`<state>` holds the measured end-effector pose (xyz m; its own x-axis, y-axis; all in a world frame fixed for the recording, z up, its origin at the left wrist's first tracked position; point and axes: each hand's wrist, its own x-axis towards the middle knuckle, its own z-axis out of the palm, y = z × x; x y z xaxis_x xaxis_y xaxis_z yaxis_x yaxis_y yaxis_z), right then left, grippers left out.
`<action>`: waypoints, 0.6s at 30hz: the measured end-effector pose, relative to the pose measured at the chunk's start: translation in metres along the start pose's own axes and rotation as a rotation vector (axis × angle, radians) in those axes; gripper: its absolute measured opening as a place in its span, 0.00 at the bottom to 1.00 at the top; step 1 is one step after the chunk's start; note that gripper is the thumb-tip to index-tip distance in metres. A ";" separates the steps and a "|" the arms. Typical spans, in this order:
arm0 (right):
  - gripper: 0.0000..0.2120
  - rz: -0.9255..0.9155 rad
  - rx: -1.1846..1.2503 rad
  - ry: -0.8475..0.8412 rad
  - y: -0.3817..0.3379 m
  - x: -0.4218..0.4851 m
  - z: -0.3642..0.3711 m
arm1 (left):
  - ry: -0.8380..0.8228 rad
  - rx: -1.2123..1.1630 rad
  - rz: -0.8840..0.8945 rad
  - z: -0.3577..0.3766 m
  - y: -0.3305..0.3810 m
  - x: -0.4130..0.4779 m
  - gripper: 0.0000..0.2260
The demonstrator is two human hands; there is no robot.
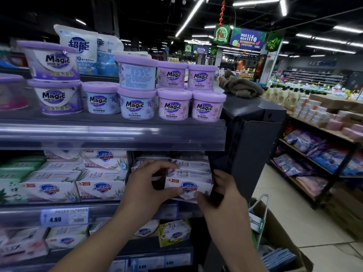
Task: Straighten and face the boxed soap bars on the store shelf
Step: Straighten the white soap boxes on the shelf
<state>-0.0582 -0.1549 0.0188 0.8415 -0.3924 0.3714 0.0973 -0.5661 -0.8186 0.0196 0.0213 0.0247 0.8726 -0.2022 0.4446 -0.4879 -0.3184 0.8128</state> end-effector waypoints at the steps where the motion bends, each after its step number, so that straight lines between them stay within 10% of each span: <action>1: 0.23 -0.013 0.030 0.012 -0.001 0.000 -0.001 | 0.015 -0.042 0.004 -0.002 0.003 0.000 0.22; 18: 0.13 -0.052 0.210 -0.045 -0.005 0.002 -0.004 | 0.158 -0.283 -0.211 -0.003 0.014 -0.005 0.29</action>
<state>-0.0594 -0.1555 0.0256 0.8547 -0.3310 0.3998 0.2462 -0.4197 -0.8736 0.0083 0.0206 0.0348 0.9567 -0.0071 0.2908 -0.2907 -0.0652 0.9546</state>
